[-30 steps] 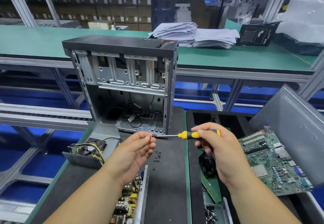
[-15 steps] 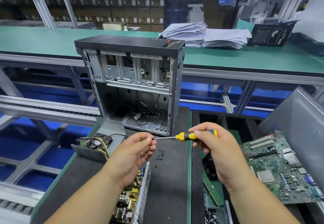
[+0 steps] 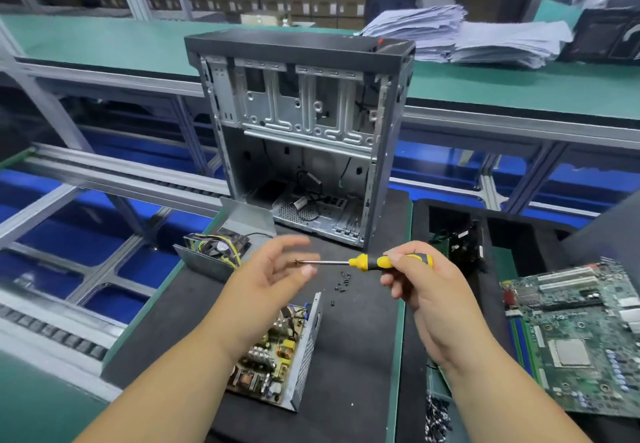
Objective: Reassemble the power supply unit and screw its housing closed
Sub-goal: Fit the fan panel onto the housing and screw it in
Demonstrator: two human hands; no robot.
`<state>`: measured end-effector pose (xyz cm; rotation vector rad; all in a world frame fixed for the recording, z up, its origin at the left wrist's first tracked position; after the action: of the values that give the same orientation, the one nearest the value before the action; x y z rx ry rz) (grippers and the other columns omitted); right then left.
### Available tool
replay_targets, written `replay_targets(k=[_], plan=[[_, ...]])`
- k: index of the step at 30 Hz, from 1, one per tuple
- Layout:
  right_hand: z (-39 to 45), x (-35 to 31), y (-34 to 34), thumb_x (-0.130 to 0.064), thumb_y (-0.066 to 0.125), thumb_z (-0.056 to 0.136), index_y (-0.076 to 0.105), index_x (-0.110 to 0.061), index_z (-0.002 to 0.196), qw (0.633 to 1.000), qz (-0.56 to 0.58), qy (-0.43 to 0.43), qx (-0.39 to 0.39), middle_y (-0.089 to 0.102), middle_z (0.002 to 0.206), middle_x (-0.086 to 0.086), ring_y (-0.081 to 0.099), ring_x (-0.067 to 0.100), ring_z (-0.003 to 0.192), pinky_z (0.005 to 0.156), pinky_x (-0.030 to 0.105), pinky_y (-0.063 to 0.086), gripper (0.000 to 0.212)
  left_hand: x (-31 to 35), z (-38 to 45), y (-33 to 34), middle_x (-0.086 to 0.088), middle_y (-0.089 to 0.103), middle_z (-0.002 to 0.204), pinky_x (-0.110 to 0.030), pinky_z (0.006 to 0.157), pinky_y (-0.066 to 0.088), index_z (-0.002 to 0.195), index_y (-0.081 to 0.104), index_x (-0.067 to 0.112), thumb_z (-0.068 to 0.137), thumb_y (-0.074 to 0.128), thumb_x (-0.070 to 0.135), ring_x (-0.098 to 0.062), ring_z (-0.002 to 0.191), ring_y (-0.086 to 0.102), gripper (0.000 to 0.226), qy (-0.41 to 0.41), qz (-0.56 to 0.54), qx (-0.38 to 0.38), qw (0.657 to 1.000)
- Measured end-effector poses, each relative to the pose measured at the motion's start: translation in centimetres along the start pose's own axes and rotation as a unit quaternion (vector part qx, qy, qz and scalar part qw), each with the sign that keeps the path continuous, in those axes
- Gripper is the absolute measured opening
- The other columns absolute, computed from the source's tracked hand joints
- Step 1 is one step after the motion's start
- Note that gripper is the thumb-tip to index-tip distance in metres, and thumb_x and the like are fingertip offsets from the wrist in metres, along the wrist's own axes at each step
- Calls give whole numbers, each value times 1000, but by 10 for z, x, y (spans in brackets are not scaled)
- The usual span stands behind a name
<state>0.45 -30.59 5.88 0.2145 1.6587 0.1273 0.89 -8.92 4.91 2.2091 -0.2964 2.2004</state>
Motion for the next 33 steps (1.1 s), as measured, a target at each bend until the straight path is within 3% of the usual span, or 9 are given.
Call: replay_targets(k=[3, 6, 7, 9, 11, 16, 19, 26, 33], plan=[[4, 3, 6, -24, 64, 74, 70, -23, 72, 1000, 0, -2, 10, 66, 67, 9, 54, 14, 59, 54, 18, 44, 7, -9, -2, -27, 23, 64, 117, -14, 85, 41, 125, 53, 44, 97, 57, 32, 9, 109, 57, 31, -2, 58, 79, 995], [7, 6, 6, -25, 64, 74, 70, -23, 74, 999, -14, -3, 32, 67, 69, 8, 53, 13, 58, 55, 20, 42, 6, -35, 1, -67, 16, 62, 109, -28, 82, 46, 119, 51, 34, 89, 64, 43, -5, 101, 60, 34, -105, 170, 198, 960], [8, 8, 6, -26, 64, 74, 70, -23, 75, 999, -22, 1, 41, 67, 69, 8, 52, 13, 57, 56, 21, 41, 7, -47, 3, -77, 10, 61, 111, -35, 86, 48, 119, 49, 28, 86, 67, 45, -12, 101, 60, 41, -165, 225, 190, 941], [10, 13, 7, -27, 64, 74, 71, -24, 74, 998, -32, 12, 57, 68, 70, 9, 49, 13, 55, 58, 25, 39, 7, -71, 6, -91, 3, 57, 115, -35, 86, 45, 120, 45, 23, 81, 70, 52, -20, 103, 58, 54, -269, 337, 103, 897], [14, 18, 12, -24, 64, 76, 72, -24, 74, 997, -41, 21, 67, 67, 69, 8, 48, 12, 54, 58, 26, 37, 8, -87, 7, -96, 5, 57, 114, -31, 76, 43, 117, 47, 25, 79, 71, 53, -15, 96, 57, 53, -314, 403, 8, 860], [20, 29, 36, -21, 64, 78, 72, -19, 76, 995, -50, 32, 85, 67, 69, 8, 47, 12, 53, 58, 29, 35, 8, -97, 11, -101, 14, 64, 91, -21, 60, 41, 101, 49, 41, 79, 68, 32, -3, 80, 59, 30, -248, 401, -71, 879], [23, 31, 48, -13, 61, 88, 70, -15, 82, 993, -56, 30, 101, 66, 68, 7, 46, 12, 52, 58, 28, 35, 11, -95, 19, -106, 13, 63, 82, -19, 54, 36, 82, 48, 38, 77, 69, 31, 0, 74, 57, 23, -205, 419, -106, 878], [17, 29, 57, -13, 61, 89, 69, -15, 82, 990, -62, 16, 129, 67, 69, 7, 47, 12, 54, 58, 27, 36, 11, -94, 37, -102, 2, 65, 85, -35, 74, 52, 91, 59, 24, 78, 59, 17, -20, 83, 62, 14, -128, 469, -183, 854], [1, 27, 42, -19, 63, 85, 71, -21, 77, 985, -64, -1, 162, 67, 69, 7, 46, 12, 54, 58, 28, 34, 11, -80, 56, -79, 7, 66, 93, -35, 77, 55, 95, 60, 33, 76, 47, 0, -20, 88, 63, 40, -41, 532, -286, 796]])
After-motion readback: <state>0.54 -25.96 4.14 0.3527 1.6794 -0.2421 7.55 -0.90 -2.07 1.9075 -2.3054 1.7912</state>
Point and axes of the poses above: each hand's wrist, its own z-axis towards the middle knuckle, its own y-axis out of the palm, x = y × z, the point moved 4 cm from there along z, towards the middle knuckle
